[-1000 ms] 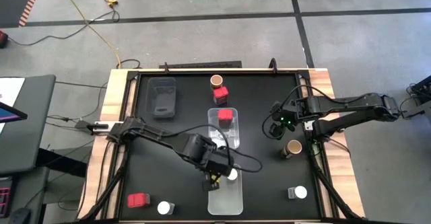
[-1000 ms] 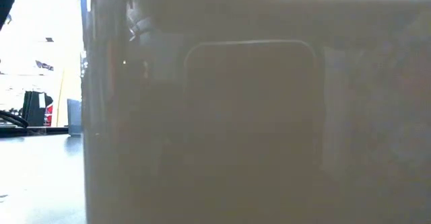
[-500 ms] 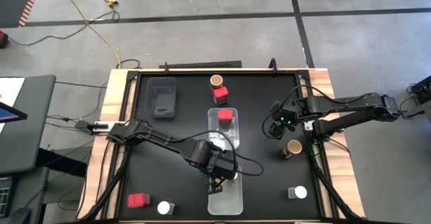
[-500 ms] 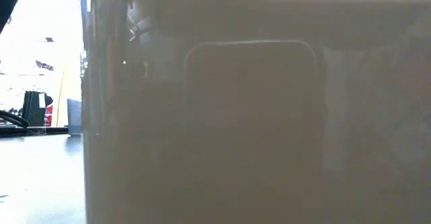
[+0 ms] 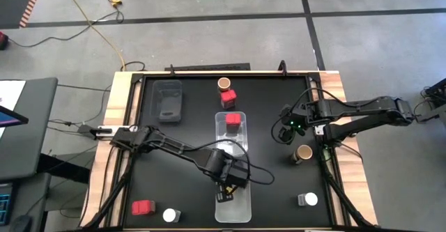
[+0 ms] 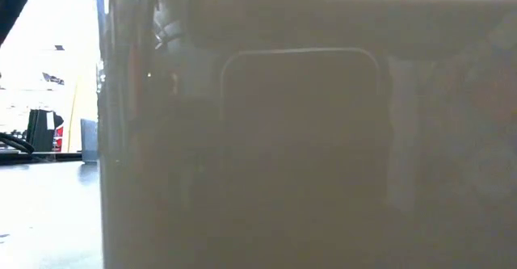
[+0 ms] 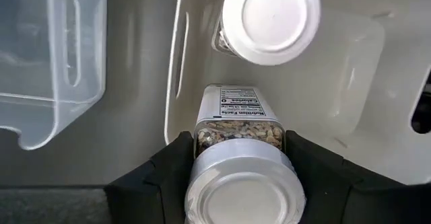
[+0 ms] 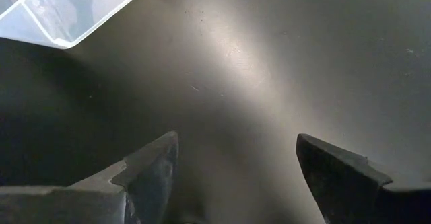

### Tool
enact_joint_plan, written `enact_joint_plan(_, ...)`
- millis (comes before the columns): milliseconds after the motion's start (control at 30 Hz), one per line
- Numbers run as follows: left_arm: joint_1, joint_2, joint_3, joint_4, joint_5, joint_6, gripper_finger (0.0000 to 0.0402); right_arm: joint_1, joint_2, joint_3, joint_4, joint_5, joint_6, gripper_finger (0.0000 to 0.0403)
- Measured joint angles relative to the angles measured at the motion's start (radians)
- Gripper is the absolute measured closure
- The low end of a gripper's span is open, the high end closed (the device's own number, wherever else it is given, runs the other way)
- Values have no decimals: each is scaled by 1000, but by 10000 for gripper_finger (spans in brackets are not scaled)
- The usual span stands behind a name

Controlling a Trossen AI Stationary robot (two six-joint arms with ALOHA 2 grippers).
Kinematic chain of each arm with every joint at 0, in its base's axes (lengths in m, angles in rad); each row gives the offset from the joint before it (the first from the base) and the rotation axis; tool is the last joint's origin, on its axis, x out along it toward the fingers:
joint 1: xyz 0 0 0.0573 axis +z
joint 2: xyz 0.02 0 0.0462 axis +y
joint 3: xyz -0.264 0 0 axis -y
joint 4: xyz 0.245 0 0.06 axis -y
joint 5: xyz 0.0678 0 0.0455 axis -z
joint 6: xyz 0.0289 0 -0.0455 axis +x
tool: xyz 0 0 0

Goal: Sort spices by type
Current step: Put the white seasoning bottle into the white bin

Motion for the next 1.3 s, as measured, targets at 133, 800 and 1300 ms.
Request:
enact_joint_plan(133, 4, 28, 0, 6, 18, 5, 197, 0, 0, -9, 3, 0, 0, 74)
enact_joint_plan(800, 21, 64, 0, 68, 25, 85, 197, 2, 0, -43, 25, 0, 34, 74)
enact_joint_plan(1300, 21, 64, 0, 64, 28, 83, 197, 2, 0, -42, 25, 0, 26, 74)
